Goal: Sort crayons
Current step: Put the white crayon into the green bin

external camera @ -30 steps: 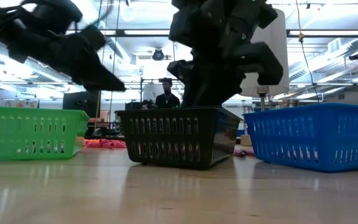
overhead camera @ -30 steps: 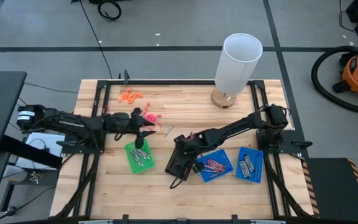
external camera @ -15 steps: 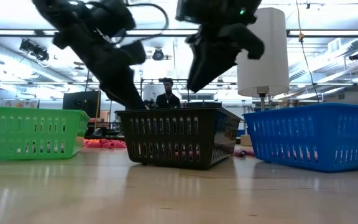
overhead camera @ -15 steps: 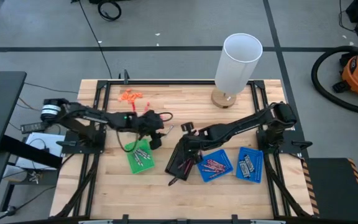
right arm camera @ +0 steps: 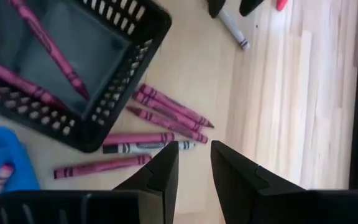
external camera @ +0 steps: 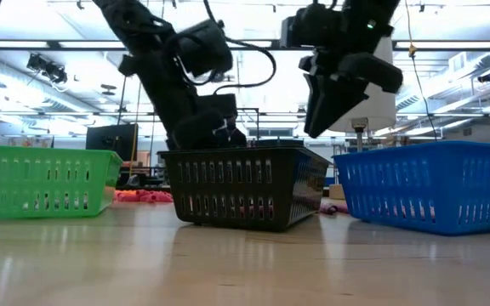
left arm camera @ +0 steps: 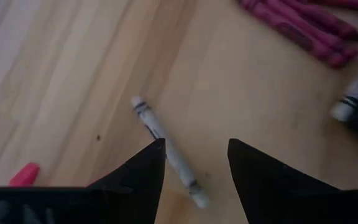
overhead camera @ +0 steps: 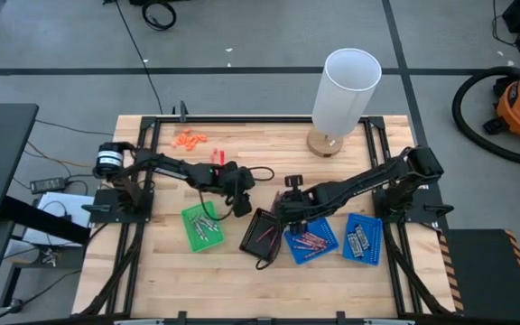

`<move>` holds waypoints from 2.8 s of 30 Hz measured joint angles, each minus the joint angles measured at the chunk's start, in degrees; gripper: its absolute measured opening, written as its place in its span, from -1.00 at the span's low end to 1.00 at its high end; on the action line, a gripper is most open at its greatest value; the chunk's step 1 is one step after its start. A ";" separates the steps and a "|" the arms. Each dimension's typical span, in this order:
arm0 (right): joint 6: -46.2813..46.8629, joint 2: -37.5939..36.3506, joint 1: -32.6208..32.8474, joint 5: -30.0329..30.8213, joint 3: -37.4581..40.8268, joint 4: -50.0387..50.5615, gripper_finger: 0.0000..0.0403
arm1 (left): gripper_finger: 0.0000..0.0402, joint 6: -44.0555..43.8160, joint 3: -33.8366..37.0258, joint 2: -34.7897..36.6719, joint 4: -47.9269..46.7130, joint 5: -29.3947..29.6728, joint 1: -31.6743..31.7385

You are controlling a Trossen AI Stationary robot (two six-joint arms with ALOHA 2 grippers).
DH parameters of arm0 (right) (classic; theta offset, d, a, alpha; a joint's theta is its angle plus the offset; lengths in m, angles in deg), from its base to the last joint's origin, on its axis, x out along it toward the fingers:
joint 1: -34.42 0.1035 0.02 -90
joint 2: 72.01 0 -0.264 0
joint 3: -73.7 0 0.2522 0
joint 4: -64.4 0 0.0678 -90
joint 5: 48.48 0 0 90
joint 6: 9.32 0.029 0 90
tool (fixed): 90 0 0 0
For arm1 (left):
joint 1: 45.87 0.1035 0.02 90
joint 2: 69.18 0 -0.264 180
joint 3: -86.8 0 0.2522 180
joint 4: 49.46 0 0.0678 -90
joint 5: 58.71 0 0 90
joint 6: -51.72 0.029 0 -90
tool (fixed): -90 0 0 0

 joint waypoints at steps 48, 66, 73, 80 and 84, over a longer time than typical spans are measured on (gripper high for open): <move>-2.43 -3.35 0.04 2.32 7.62 -15.11 -0.49 | -0.95 6.57 0.20 0.99 -3.13 -4.24 5.04; -0.22 -3.31 1.20 3.65 7.56 -13.21 -0.49 | -0.94 4.39 0.00 13.97 -14.11 -0.70 -4.14; -0.04 -3.26 1.20 3.83 7.82 -13.50 -0.49 | -0.93 0.14 -0.02 17.44 -20.97 -1.39 -10.82; -0.05 -3.26 1.19 3.84 7.86 -13.98 -0.49 | -0.93 3.65 0.31 19.93 -27.90 -1.97 -20.09; -0.26 -3.26 1.20 3.83 7.84 -14.72 -0.49 | -0.92 8.27 4.02 20.57 -27.58 -0.81 -25.29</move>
